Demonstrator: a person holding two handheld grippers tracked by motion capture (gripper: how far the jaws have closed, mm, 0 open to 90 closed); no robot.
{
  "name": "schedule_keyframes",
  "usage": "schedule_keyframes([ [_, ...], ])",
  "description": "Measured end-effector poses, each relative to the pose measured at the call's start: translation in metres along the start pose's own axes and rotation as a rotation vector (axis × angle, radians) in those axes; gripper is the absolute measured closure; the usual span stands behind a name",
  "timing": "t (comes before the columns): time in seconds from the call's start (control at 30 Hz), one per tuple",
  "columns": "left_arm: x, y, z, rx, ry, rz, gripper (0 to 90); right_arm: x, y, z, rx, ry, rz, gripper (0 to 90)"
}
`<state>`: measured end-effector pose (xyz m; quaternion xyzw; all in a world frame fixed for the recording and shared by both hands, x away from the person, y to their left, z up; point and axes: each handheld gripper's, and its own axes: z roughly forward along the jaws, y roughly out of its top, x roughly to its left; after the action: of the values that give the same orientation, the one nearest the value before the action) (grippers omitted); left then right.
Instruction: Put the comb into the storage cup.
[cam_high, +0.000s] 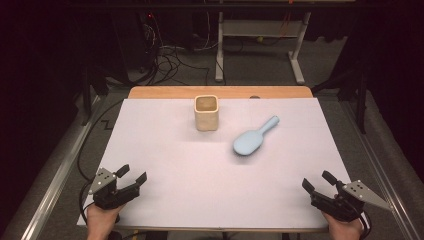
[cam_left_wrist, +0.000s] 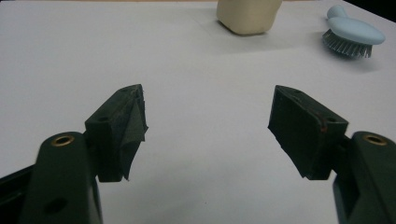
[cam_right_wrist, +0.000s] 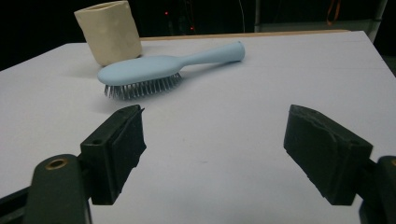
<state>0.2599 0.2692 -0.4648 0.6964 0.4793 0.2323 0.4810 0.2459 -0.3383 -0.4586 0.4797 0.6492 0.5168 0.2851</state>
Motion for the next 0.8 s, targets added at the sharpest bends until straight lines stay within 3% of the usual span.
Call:
schedule_keyframes([
  [0.8,0.0001,0.0007,0.0011,0.002,0.001,-0.001,28.9,0.0014,0.0014,-0.0045,-0.026,-0.005,-0.011,21.3],
])
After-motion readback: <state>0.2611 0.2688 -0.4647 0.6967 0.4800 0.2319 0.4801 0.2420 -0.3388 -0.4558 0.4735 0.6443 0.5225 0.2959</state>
